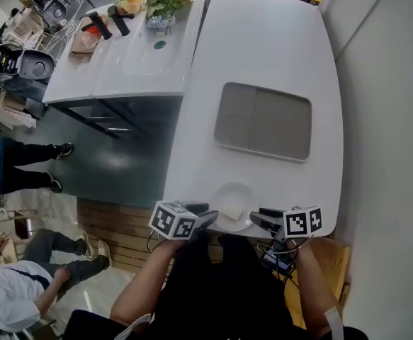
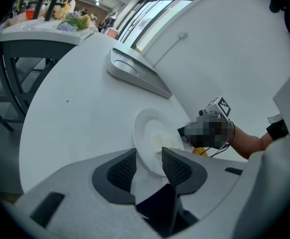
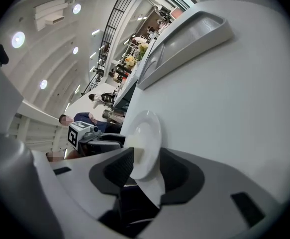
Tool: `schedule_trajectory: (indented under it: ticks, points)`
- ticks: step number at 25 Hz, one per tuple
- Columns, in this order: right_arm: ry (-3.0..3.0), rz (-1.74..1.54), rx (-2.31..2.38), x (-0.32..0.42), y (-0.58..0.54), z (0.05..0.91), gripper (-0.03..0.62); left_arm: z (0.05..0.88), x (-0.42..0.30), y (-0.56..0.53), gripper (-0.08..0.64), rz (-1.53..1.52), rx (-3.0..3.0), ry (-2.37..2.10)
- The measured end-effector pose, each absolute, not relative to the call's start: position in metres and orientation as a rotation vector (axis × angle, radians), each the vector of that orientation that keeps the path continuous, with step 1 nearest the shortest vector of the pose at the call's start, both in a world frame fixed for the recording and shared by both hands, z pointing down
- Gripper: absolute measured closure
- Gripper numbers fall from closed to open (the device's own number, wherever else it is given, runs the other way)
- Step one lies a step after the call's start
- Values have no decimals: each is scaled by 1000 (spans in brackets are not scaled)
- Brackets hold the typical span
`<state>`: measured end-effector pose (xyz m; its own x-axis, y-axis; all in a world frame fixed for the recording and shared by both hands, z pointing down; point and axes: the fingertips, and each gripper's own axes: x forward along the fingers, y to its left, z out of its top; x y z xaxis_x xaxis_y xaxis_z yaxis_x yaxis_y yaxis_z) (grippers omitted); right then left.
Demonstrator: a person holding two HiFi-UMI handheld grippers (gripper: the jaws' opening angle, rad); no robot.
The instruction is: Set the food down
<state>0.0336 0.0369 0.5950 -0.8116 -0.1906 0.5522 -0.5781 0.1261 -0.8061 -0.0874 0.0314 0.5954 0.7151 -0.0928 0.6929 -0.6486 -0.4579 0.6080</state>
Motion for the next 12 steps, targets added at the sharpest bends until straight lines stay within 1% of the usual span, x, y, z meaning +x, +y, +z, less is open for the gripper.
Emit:
schedule_trajectory:
  ticks: [7,8,9,10,12]
  points:
    - [-2043,1782,730,33,34,600,470,601,-92,30,465,760,1933,-579]
    - [-2033,1784,736,35,33,602,485,602,-92,31,476,774,1930,-574]
    - [-2025,1785,746,36,33,603,523,604,-92,32,482,786,1927,-571]
    - [-2021,1790,755,38,31,604,548,605,-91,32,488,796,1925,-568]
    - [-2025,1812,764,40,28,602,561,606,-90,33,500,804,1920,-560]
